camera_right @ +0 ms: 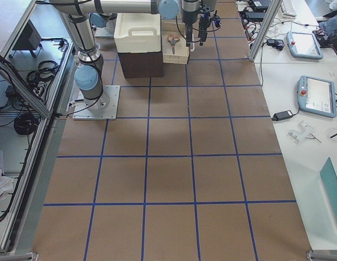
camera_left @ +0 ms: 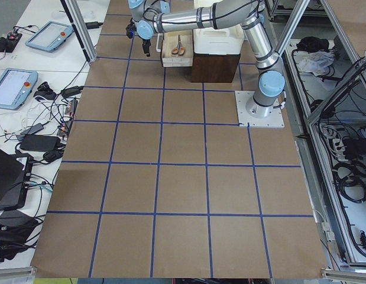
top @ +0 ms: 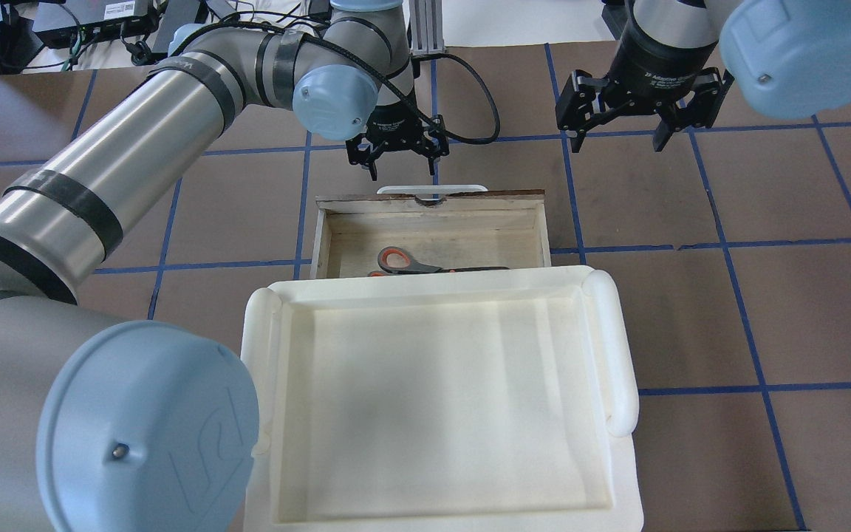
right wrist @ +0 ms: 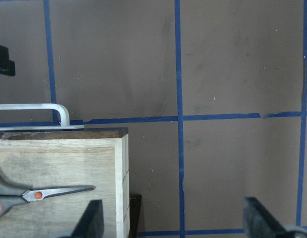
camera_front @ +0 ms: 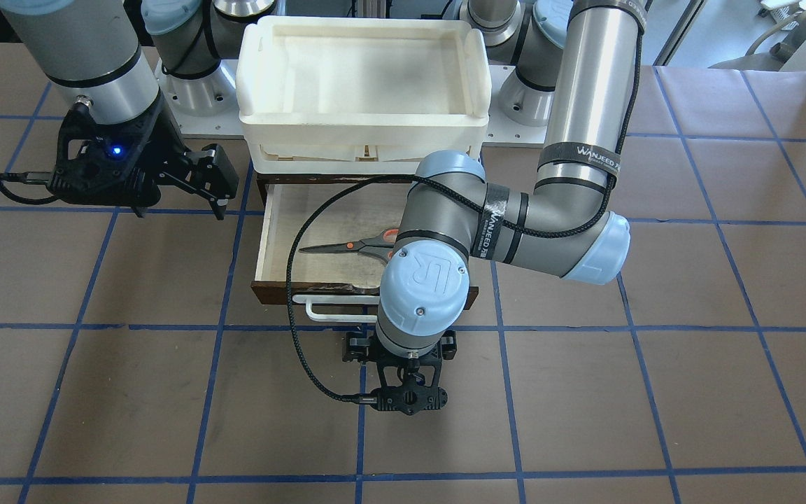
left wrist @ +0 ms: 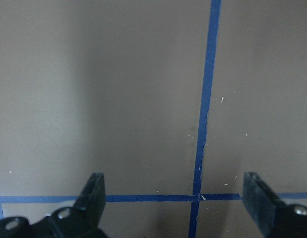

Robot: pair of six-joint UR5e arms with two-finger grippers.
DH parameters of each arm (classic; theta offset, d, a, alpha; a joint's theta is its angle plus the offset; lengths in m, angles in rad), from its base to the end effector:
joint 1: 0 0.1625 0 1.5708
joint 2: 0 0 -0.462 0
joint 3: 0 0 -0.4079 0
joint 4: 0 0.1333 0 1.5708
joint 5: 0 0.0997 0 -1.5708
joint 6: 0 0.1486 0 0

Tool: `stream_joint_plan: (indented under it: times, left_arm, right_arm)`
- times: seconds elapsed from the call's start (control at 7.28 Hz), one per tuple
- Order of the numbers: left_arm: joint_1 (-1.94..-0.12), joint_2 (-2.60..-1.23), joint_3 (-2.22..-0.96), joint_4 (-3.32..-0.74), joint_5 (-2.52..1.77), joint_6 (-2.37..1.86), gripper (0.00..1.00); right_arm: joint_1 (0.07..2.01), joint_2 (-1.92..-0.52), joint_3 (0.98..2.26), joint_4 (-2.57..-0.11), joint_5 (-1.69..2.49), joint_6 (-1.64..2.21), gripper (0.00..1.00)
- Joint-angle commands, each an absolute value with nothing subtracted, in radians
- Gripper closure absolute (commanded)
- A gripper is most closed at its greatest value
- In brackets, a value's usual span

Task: Put scissors in drawer and close it
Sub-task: 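Move the left gripper over the drawer handle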

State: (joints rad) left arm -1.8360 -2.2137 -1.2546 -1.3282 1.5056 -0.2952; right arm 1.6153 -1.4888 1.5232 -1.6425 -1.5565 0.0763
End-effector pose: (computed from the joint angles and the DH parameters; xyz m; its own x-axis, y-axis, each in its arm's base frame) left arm -0.3346 -0.6865 0.2452 -0.9987 -0.0346 0.0377 -0.0307 0.9946 0.0993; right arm 0.1598 -0.5441 0.4642 -0.9994 0.0312 -0.0171 0.0318 0.9988 -0.0361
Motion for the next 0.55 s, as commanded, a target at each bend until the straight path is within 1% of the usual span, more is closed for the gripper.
stream_joint_plan:
  times: [0.0,0.41]
  left_arm:
    - [-1.838,-2.197,-1.296,-1.333,1.468,-0.299,0.0]
    - [-1.838,-2.181,-1.298,-1.359,1.463,-0.299,0.0]
  right_arm:
    - [1.615,-1.493,1.523,-1.643,-1.557,0.086,0.0]
    - [1.615,-1.494,1.525,-1.646,-1.568,0.083,0.0]
